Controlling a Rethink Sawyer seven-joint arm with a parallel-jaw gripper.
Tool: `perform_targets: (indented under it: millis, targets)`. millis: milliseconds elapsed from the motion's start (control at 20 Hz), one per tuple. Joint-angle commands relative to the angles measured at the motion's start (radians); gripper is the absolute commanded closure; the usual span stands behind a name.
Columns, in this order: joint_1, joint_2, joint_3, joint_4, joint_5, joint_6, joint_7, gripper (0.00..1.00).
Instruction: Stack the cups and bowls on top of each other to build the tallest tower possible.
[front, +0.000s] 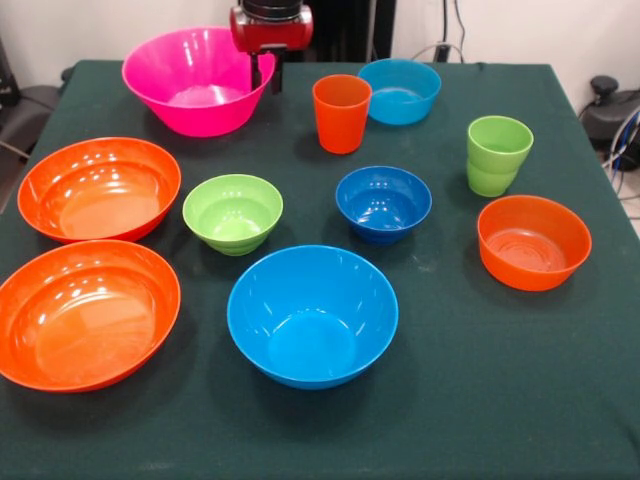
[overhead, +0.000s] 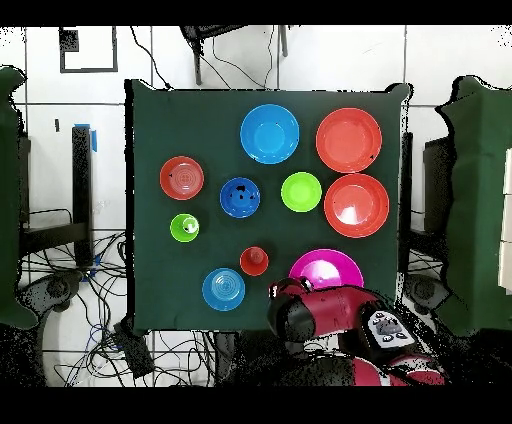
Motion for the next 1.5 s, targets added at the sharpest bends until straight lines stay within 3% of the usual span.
perform_targets:
  millis: [50,250,500,700,1200,1500]
  targets:
    - [0.025,-0.044,0.140,-0.043,0.047,0.083,0.056,1.00]
    - [0.076,-0.070,0.126,-0.046,0.064,0.091,0.074,1.00]
    - [0.088,-0.084,0.137,-0.050,0.097,0.087,0.092,1.00]
    - [0.065,-0.121,0.184,-0.040,0.122,0.150,0.046,1.00]
    - [0.043,-0.137,0.208,-0.038,0.115,0.186,0.010,1.00]
    - [-0.035,-0.179,0.296,0.001,0.139,0.223,-0.021,1.00]
